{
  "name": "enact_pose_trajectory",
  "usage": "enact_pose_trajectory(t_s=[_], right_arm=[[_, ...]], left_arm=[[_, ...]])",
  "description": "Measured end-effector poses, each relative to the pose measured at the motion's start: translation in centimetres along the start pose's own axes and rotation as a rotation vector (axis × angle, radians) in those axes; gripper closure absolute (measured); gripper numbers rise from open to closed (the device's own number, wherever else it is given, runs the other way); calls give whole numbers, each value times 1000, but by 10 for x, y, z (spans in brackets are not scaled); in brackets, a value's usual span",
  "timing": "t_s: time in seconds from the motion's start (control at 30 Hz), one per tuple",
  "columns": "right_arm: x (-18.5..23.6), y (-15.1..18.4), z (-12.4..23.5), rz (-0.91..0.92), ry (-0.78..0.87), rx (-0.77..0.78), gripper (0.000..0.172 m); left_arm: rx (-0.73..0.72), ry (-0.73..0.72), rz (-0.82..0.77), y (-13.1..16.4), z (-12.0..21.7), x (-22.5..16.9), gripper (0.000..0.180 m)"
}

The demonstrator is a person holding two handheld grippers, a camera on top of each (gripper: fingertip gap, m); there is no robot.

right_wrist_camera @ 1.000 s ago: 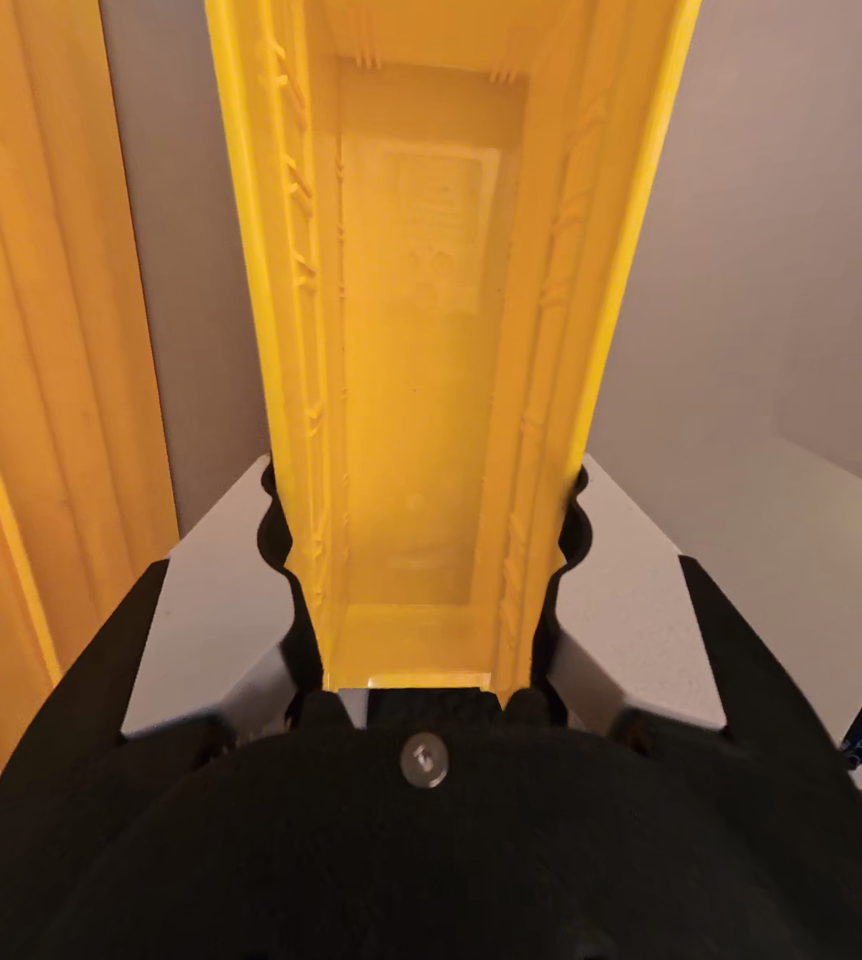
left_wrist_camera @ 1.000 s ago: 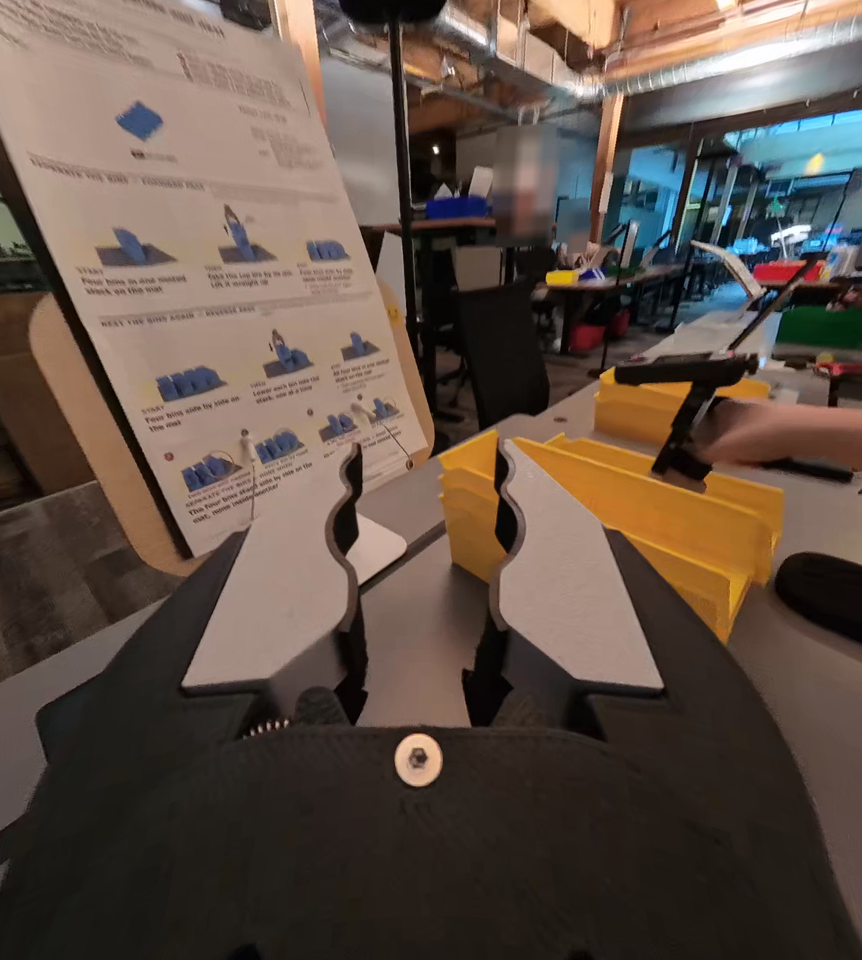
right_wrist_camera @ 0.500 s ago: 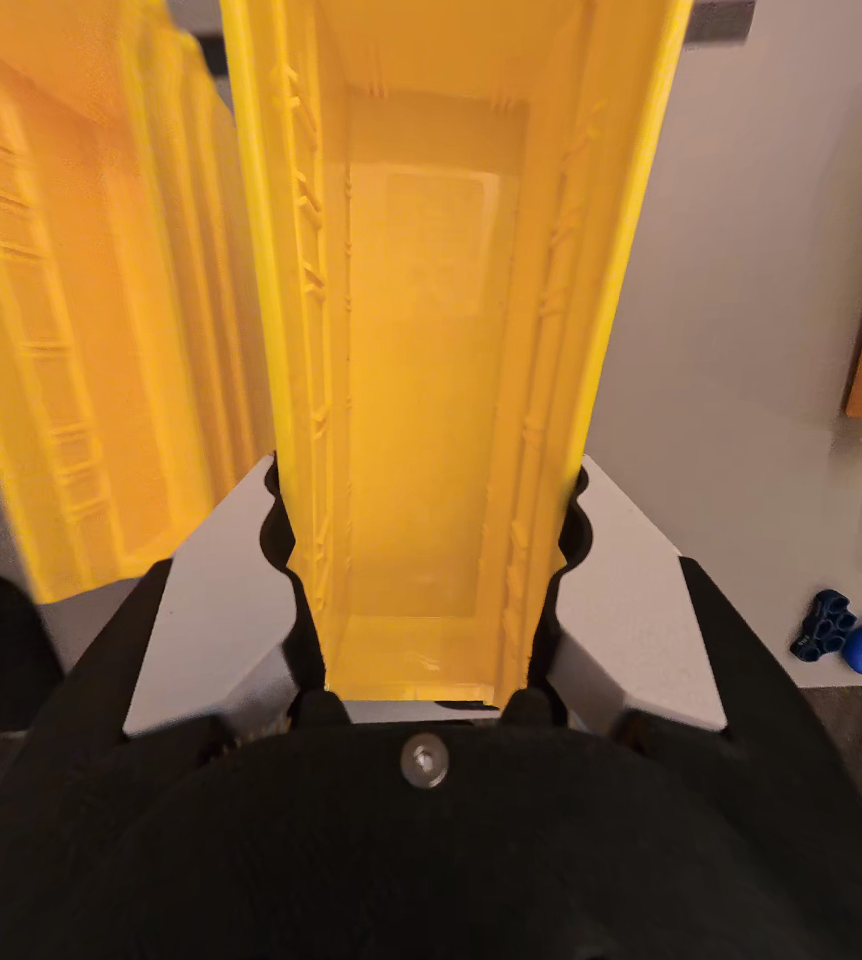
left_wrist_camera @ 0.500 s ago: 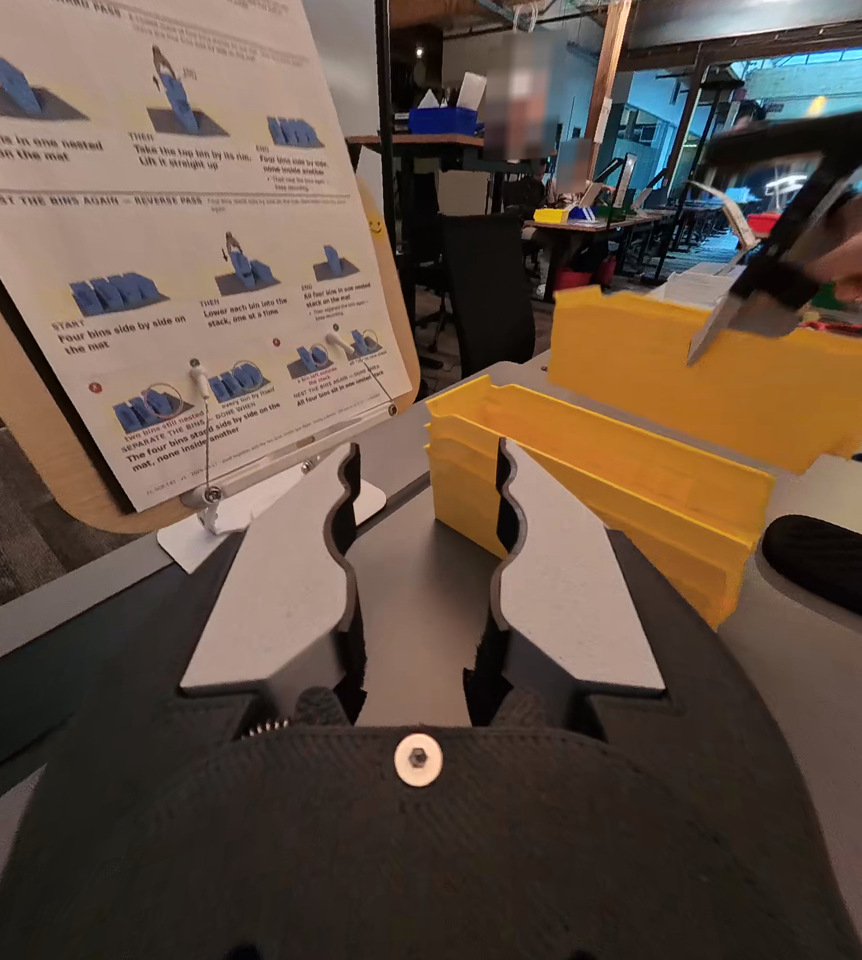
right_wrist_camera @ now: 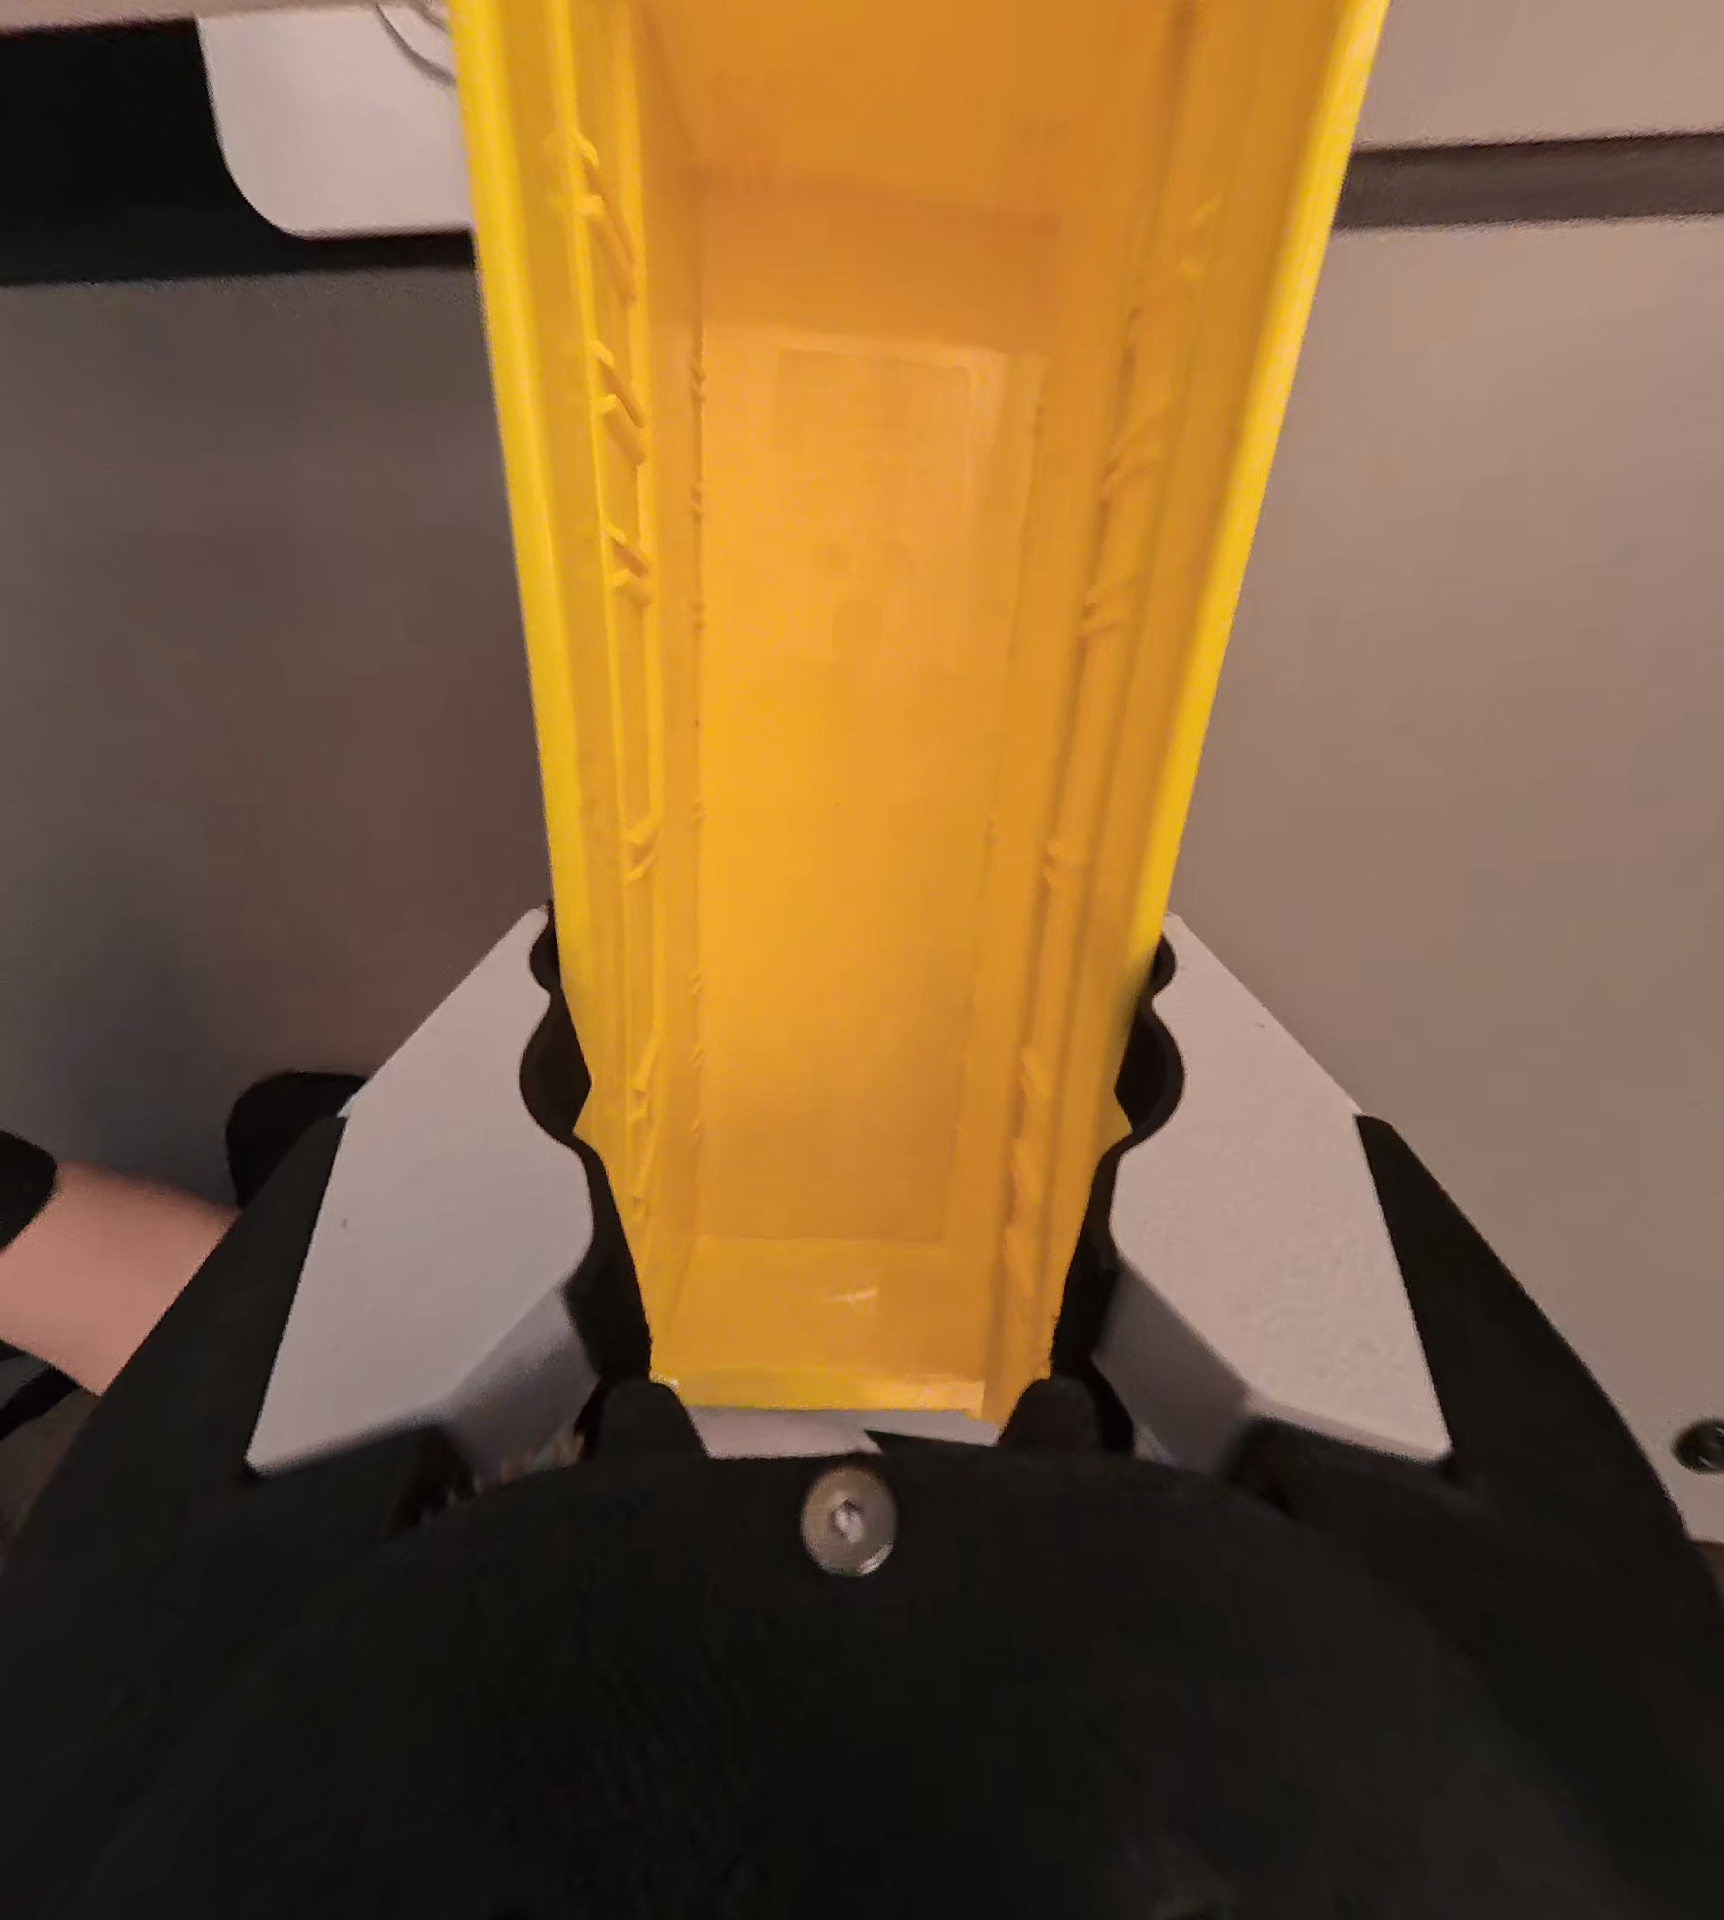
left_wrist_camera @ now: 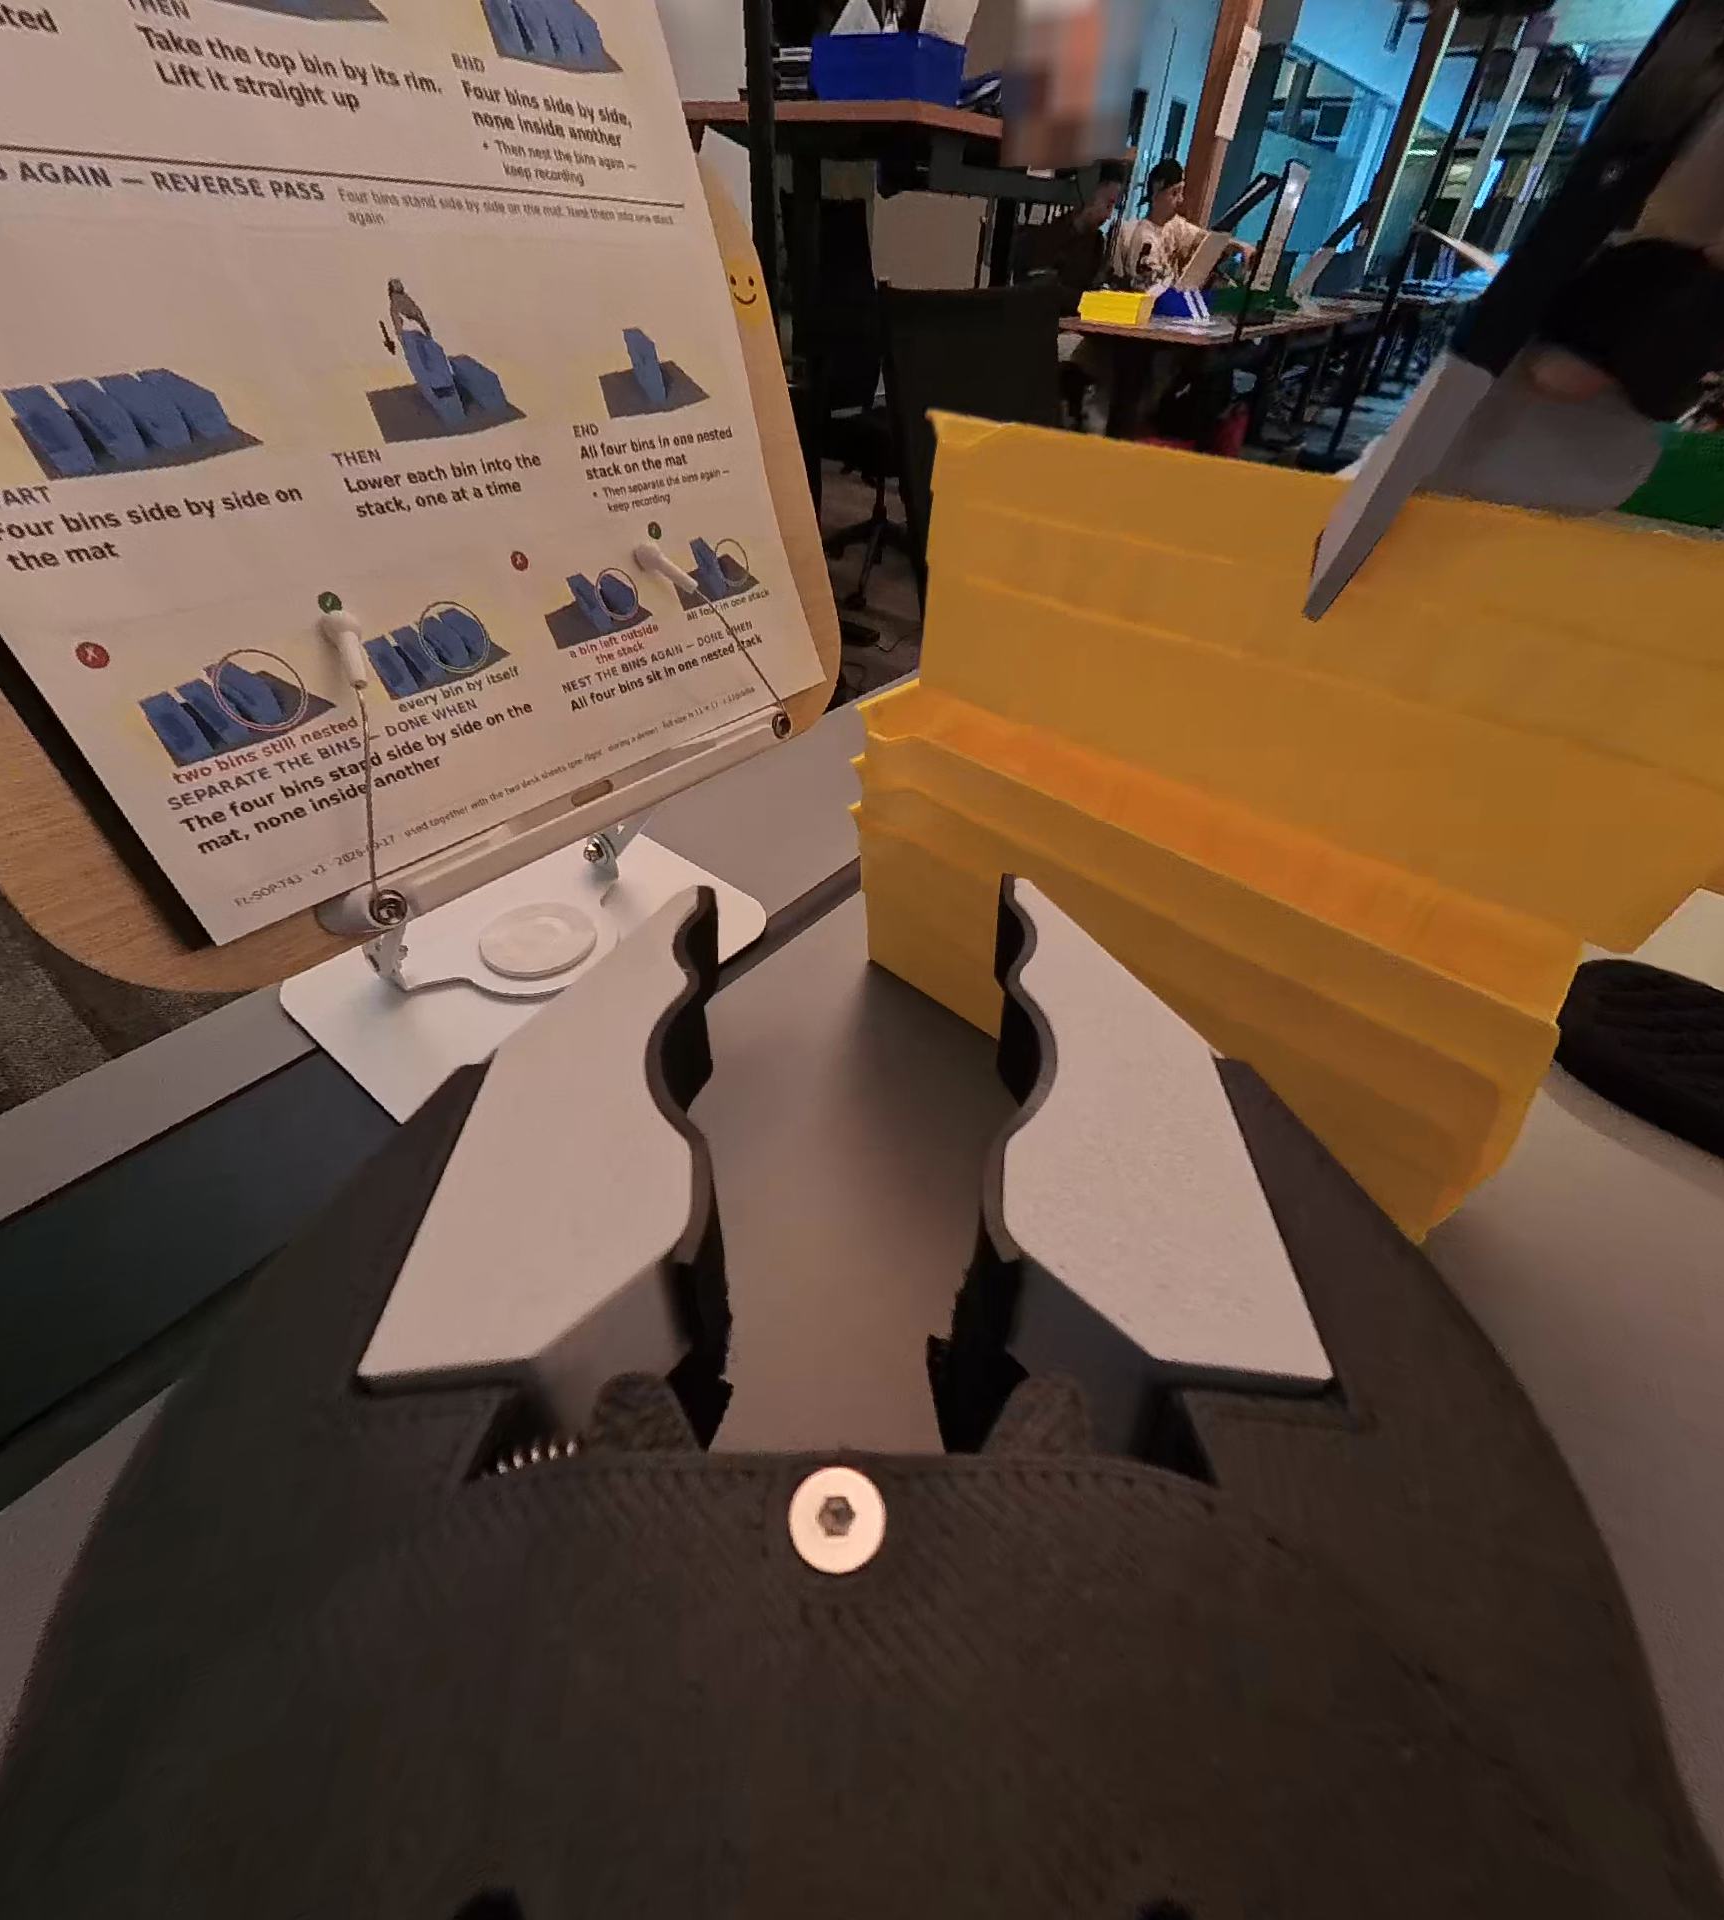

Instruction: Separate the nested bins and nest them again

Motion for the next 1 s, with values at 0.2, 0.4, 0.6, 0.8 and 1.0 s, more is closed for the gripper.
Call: enact_pose_trajectory(t_s=[0.2,0.4,0.6,0.8,1.0], right_arm=[[11,1,-20,7,8,43,64],[16,3,-37,36,63,14,63],[14,13,-53,32,63,9,61],[20,17,-57,55,101,-49,60],[24,24,-73,75,132,-69,56]], left_arm=[[-4,6,12,1,0,2,128],[-15,0,21,0,3,5,128],[-14,11,27,-1,3,4,127],[-9,14,15,-2,2,1,127],[15,21,14,2,-2,0,127]])
Point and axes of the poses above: each gripper's, where its closed fingertips meet, z back along the fingers, y out of its underside, x = y × z across the jaws, the point moved 10 cm from there along z, back along the fingers, and after that the axes turned 9 degrees about -x, right-handed, at the moved point
